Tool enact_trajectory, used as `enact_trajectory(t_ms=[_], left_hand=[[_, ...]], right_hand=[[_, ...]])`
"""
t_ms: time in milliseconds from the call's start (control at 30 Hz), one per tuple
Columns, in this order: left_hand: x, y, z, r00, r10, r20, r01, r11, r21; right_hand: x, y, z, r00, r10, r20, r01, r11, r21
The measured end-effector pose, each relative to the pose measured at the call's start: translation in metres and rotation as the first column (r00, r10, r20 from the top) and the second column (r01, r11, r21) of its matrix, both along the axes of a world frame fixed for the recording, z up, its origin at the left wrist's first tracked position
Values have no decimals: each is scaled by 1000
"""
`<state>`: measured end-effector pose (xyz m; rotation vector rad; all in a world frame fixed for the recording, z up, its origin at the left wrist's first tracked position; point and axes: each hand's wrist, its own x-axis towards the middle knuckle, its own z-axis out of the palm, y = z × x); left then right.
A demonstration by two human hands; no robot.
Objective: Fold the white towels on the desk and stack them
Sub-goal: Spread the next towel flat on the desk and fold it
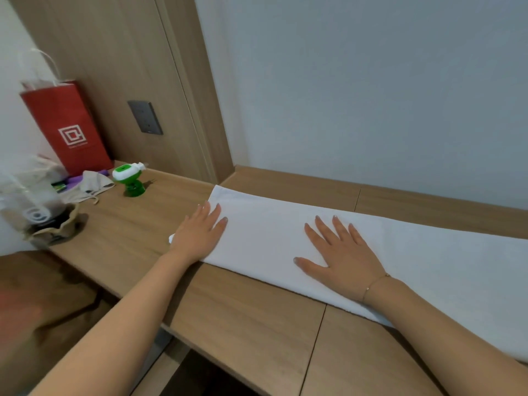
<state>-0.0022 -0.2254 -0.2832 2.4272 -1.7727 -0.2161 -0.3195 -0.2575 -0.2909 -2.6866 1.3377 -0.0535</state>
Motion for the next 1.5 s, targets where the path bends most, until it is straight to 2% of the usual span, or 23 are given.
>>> enact_trajectory(t_ms=[67, 100, 200, 233, 300, 367, 467, 533, 600, 667, 700, 733, 800, 867, 933, 1000, 1067, 1167, 1300, 1400, 1500], left_hand=[[1, 6, 6, 981, 110, -162, -129, 985, -116], [4, 9, 9, 965, 187, -185, -215, 966, -145], [22, 26, 19, 910, 407, 77, -403, 913, -64], [27, 30, 22, 891, 446, 83, -446, 895, -9], [31, 36, 29, 875, 480, -61, -475, 876, 88], [28, 37, 37, 877, 463, -132, -439, 881, 176], [20, 37, 48, 834, 477, -277, -425, 876, 229], [19, 36, 50, 747, 503, -435, -459, 863, 211], [20, 37, 50, 581, 474, -662, -485, 854, 186], [16, 39, 51, 354, 349, -868, -488, 860, 147], [14, 40, 52, 290, 270, -918, -499, 861, 96], [13, 40, 51, 278, 189, -942, -520, 854, 19], [9, 39, 52, 410, 92, -908, -531, 833, -155], [-1, 40, 61, 514, 6, -858, -467, 841, -274], [-17, 41, 76, 555, -98, -826, -387, 849, -360], [-41, 42, 97, 589, -200, -783, -311, 838, -448], [-71, 41, 116, 621, -307, -721, -230, 808, -542], [-123, 41, 138, 621, -456, -637, -109, 755, -646], [-198, 48, 132, 652, -536, -537, 35, 728, -684], [-249, 59, 89, 689, -549, -474, 132, 738, -662], [-279, 72, 34, 746, -521, -414, 228, 784, -577]], right_hand=[[-1, 0, 1, 1000, 17, 4, -17, 1000, 0], [-2, 0, 1, 1000, 23, 4, -23, 1000, -1], [-2, 1, 2, 1000, 25, 3, -25, 1000, -3], [-1, 1, 2, 1000, 25, 4, -25, 1000, 0], [-1, 1, 2, 1000, 27, 11, -27, 1000, 6], [-1, 1, 2, 999, 27, 22, -27, 1000, 4], [-2, 1, 2, 998, 22, 57, -22, 1000, -9], [-3, 3, 2, 994, 22, 107, -19, 1000, -21], [-5, 6, 4, 979, 18, 203, -12, 999, -31], [-8, 10, 6, 951, 10, 309, 5, 999, -50], [-10, 14, 9, 934, -3, 357, 19, 999, -42], [-11, 17, 12, 915, -30, 403, 38, 999, -13], [-17, 24, 20, 897, -75, 435, 51, 996, 67], [-27, 30, 30, 931, -30, 363, 8, 998, 62], [-41, 36, 43, 935, -6, 355, -17, 998, 61], [-59, 41, 57, 911, -42, 410, -4, 994, 109], [-80, 42, 69, 868, -113, 484, 11, 978, 208], [-114, 42, 84, 765, -271, 585, 61, 934, 353], [-159, 40, 91, 641, -439, 629, 161, 879, 449], [-185, 40, 87, 544, -535, 647, 164, 823, 543], [-197, 38, 77, 481, -608, 632, 164, 770, 616]])
